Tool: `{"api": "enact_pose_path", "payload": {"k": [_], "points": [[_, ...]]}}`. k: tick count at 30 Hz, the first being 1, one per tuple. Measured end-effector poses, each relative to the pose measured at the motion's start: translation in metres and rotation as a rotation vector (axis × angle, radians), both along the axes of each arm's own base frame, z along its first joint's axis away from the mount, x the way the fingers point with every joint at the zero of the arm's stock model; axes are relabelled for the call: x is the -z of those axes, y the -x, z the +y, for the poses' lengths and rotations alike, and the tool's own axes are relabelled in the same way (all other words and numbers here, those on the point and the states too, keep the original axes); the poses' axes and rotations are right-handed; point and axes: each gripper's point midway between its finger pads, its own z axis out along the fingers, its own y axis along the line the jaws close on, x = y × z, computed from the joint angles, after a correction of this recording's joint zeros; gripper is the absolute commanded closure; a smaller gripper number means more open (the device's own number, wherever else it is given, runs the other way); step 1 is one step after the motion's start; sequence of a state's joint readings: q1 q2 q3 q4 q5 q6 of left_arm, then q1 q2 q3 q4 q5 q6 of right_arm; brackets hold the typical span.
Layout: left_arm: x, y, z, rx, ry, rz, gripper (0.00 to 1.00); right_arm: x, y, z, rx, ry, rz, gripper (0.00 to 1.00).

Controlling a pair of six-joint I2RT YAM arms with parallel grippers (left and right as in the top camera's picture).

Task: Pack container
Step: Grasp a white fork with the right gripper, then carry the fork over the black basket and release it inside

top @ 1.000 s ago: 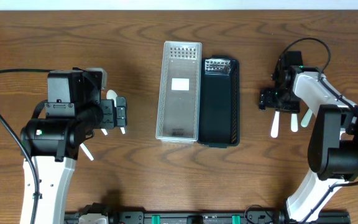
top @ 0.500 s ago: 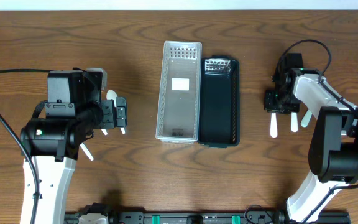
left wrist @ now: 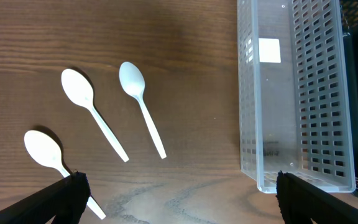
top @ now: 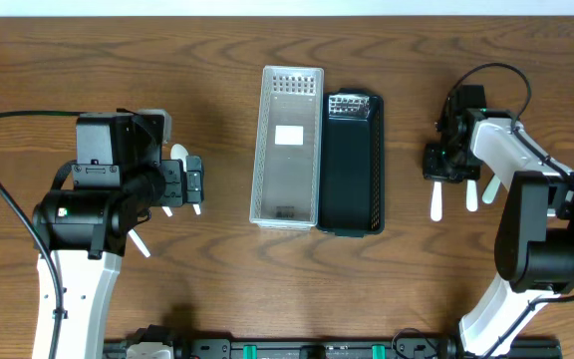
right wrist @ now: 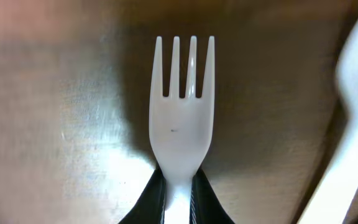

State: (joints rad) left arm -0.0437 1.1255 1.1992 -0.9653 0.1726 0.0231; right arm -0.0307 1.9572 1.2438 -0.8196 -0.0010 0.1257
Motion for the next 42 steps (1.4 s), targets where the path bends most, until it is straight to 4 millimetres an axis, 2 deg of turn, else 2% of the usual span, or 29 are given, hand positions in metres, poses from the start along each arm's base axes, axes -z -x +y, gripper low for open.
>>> {"api": "enact_pose_path", "payload": {"k": [3,6,11,14,16,18,22,25,29,33,34,36,39,42], "points": [[0.0,0.0,0.0,0.0,0.0,0.0,0.02,-0.007,0.012,0.005,-0.006,-0.014,0.063,0.99],[0.0,0.0,0.0,0.0,0.0,0.0,0.02,-0.03,0.001,0.014,-0.03,-0.019,0.046,0.99],[0.0,0.0,0.0,0.0,0.0,0.0,0.02,-0.119,-0.039,0.062,-0.139,-0.039,-0.201,0.99],[0.0,0.0,0.0,0.0,0.0,0.0,0.02,-0.176,-0.048,0.104,-0.217,-0.074,-0.367,0.99],[0.0,0.0,0.0,0.0,0.0,0.0,0.02,-0.197,-0.048,0.127,-0.254,-0.103,-0.431,0.99],[0.0,0.0,0.0,0.0,0.0,0.0,0.02,-0.205,-0.044,0.148,-0.289,-0.128,-0.456,0.99],[0.0,0.0,0.0,0.0,0.0,0.0,0.02,-0.193,-0.041,0.172,-0.32,-0.148,-0.43,0.99],[0.0,0.0,0.0,0.0,0.0,0.0,0.02,-0.176,-0.041,0.179,-0.315,-0.147,-0.388,0.99],[0.0,0.0,0.0,0.0,0.0,0.0,0.02,-0.139,-0.044,0.183,-0.301,-0.131,-0.297,0.99],[0.0,0.0,0.0,0.0,0.0,0.0,0.02,-0.089,-0.042,0.184,-0.284,-0.105,-0.176,0.97],[0.0,0.0,0.0,0.0,0.0,0.0,0.02,-0.077,-0.041,0.184,-0.28,-0.1,-0.147,0.94],[0.0,0.0,0.0,0.0,0.0,0.0,0.02,-0.059,-0.037,0.183,-0.27,-0.091,-0.1,0.75],[0.0,0.0,0.0,0.0,0.0,0.0,0.02,-0.045,-0.032,0.183,-0.271,-0.084,-0.057,0.55],[0.0,0.0,0.0,0.0,0.0,0.001,0.02,-0.045,-0.03,0.185,-0.281,-0.086,-0.054,0.52]]}}
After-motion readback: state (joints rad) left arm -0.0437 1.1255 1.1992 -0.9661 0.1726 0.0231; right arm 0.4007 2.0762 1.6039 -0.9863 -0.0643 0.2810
